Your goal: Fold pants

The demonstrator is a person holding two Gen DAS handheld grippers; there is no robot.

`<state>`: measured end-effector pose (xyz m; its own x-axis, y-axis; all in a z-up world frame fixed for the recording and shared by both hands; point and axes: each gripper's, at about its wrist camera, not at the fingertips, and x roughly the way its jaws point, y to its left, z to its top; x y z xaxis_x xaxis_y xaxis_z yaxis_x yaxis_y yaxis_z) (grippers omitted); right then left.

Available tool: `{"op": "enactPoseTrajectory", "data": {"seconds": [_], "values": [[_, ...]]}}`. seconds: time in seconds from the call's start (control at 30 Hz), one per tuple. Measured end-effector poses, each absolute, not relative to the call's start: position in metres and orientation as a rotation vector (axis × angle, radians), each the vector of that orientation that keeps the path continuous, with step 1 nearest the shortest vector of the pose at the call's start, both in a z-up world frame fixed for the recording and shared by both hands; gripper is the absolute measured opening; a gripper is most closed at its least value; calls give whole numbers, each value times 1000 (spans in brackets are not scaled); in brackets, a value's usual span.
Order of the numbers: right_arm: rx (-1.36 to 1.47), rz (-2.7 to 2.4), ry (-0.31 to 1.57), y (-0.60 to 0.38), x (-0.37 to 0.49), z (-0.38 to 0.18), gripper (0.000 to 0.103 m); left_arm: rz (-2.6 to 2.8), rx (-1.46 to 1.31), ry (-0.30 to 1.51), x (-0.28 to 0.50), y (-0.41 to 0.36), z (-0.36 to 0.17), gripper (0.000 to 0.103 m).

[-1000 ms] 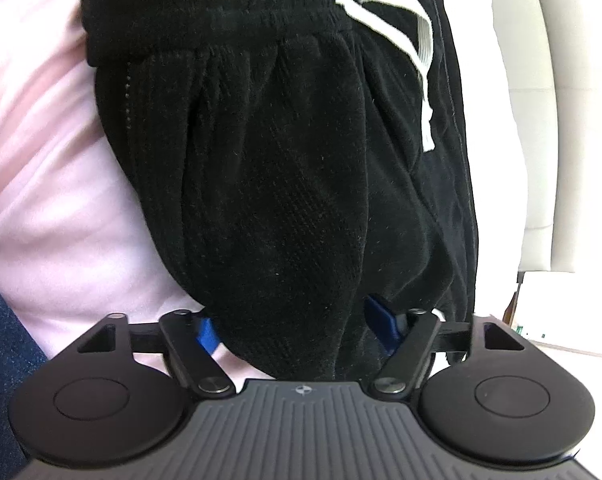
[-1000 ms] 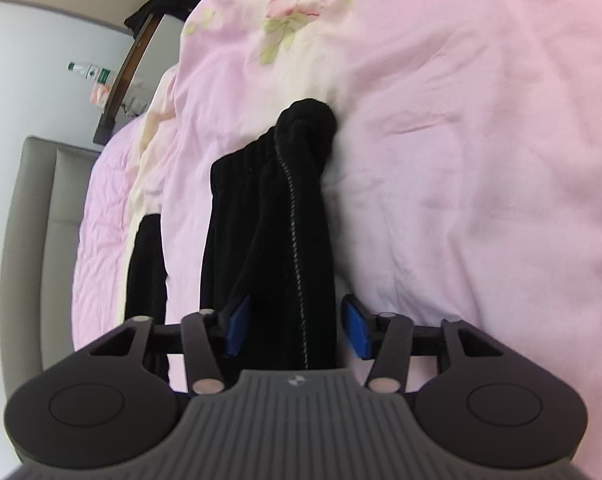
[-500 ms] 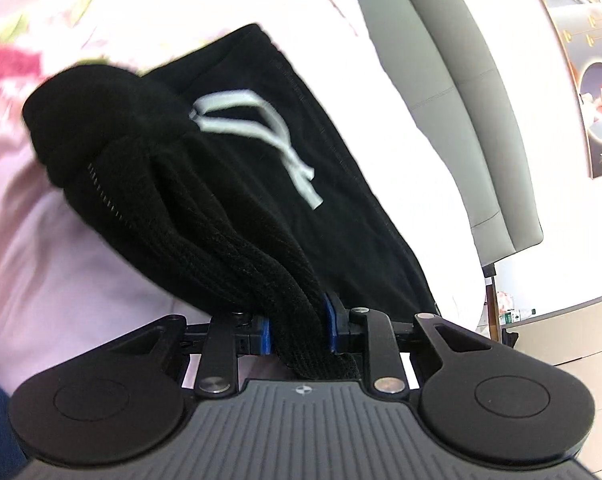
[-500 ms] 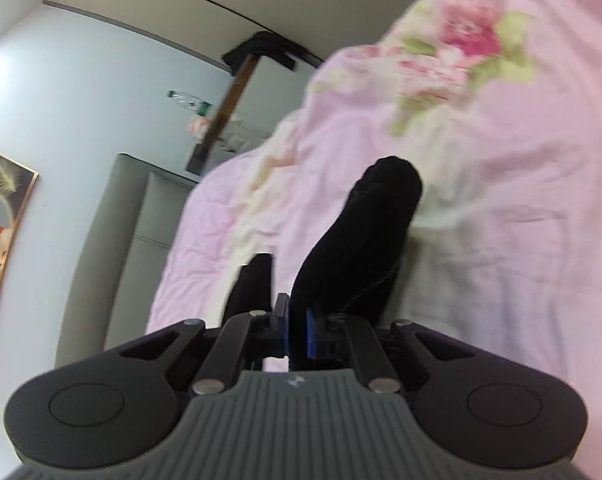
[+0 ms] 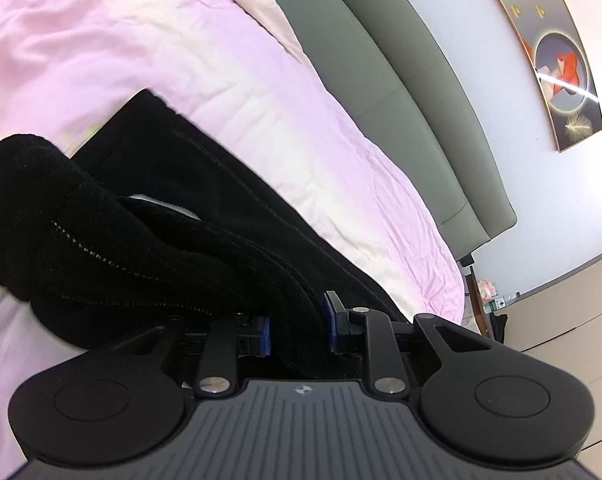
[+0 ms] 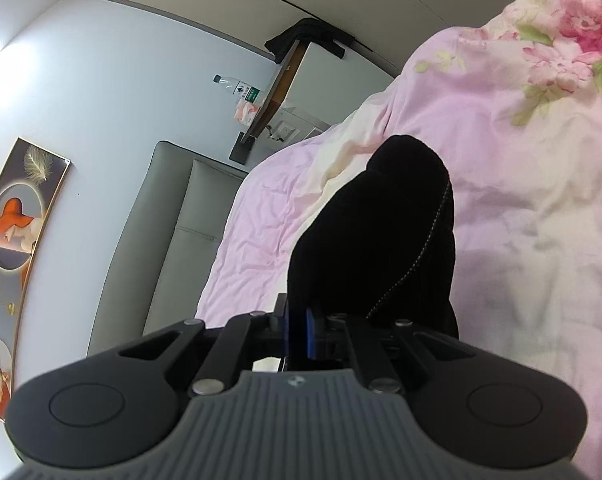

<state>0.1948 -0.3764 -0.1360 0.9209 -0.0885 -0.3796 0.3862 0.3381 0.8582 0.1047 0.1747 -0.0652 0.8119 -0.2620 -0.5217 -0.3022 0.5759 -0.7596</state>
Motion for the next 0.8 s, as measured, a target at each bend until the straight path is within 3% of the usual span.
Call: {"op": "enactPoseTrajectory", "data": {"seconds": [0.53, 0.7, 0.8], "values": [[1115, -228, 352, -335, 381, -141, 3, 82, -1056, 649, 247, 219, -93, 26], [1081, -269, 433, -305, 447, -151, 3, 172, -1124, 741, 302, 240, -123, 26], [1010, -356, 601, -285, 491, -164, 3, 221, -1102, 862, 338, 245, -149, 28]]}}
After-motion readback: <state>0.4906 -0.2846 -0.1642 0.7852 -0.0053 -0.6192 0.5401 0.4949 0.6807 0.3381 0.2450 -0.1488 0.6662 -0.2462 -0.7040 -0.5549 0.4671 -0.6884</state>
